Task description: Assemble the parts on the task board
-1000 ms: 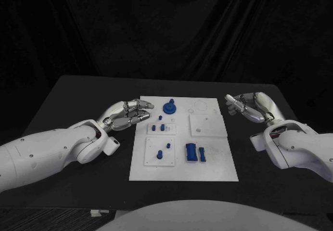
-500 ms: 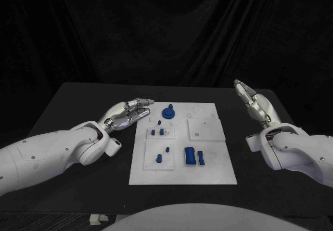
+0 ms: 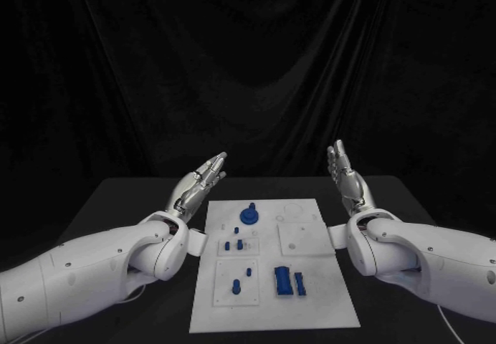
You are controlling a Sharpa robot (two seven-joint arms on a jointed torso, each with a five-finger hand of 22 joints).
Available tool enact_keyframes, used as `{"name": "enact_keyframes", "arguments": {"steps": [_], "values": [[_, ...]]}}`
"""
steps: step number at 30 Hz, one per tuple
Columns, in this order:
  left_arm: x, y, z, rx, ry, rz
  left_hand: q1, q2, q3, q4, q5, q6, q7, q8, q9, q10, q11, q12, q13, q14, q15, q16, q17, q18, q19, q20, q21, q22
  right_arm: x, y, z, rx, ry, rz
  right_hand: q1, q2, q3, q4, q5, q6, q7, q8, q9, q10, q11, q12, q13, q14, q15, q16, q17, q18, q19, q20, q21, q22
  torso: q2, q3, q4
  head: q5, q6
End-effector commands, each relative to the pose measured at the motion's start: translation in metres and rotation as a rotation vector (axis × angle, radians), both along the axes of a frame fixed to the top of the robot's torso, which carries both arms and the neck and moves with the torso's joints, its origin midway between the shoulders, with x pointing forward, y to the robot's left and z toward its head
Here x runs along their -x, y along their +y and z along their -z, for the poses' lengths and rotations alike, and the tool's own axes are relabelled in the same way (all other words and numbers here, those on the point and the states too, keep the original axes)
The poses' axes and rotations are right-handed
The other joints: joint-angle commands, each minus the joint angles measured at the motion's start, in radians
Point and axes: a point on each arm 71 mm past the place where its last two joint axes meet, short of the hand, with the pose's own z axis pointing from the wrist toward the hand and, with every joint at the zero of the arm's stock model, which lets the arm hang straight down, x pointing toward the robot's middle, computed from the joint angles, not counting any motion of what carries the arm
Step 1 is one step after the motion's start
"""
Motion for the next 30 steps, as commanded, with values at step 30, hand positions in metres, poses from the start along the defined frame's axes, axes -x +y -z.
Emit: {"name": "enact_keyframes", "arguments": {"steps": [30], "values": [[-0.001, 0.004, 0.003, 0.081, 0.196, -0.31, -0.467, -0.02, 0.076, -0.112, -0.142, -0.193, -0.003, -0.125, -0.021, -0.001, -0.03, -0.292, -0.011, -0.011, -0.024, -0.153, -0.006, -0.036, -0.136, -0.096, -0.007, -0.292, -0.009, 0.019, 0.004, -0.234, 0.101, 0.021, -0.006, 0.001, 0.0, -0.003, -0.004, -0.003, 0.0, -0.004, -0.001, -0.004, 0.0, -0.004, -0.001, -0.005, 0.0, -0.004, -0.001, -0.007, -0.005, 0.0, -0.004, -0.001, -0.019, 0.0217, -0.0134, 0.003, 0.06]]}}
